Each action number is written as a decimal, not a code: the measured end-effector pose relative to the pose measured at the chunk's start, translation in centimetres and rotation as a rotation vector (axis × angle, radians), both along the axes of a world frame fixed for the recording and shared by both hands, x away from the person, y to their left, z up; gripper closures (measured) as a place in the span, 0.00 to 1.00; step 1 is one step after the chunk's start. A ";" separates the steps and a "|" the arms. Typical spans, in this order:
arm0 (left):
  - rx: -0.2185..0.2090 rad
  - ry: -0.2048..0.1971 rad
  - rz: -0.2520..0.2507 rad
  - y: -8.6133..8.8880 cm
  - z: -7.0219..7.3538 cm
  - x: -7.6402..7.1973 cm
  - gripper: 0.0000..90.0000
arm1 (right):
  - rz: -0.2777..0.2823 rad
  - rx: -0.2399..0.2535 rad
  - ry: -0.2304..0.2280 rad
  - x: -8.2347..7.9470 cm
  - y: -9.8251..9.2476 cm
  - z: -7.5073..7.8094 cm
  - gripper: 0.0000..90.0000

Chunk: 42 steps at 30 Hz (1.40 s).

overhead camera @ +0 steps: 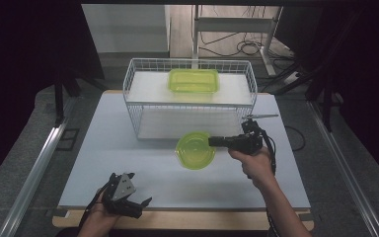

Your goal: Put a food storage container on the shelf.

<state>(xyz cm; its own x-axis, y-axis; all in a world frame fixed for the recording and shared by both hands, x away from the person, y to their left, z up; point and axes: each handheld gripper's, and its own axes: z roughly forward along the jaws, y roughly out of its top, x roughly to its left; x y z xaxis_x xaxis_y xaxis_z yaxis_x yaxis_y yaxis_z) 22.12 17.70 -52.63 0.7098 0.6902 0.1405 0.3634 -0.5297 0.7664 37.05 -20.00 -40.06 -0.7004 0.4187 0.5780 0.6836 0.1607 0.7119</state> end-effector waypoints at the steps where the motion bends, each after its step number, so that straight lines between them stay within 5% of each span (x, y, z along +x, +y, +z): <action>1: 0.000 0.000 -0.001 0.0 0.0 0.0 0.04 | -0.003 0.001 -0.004 0.1 0.0 0.2 0.93; 19: 0.003 0.000 0.000 0.0 0.0 0.1 0.04 | -0.053 0.057 -0.087 1.5 -0.1 4.9 0.93; 42: -0.014 0.002 0.008 0.3 0.1 0.1 0.04 | -0.144 0.129 -0.160 5.8 1.6 12.4 0.93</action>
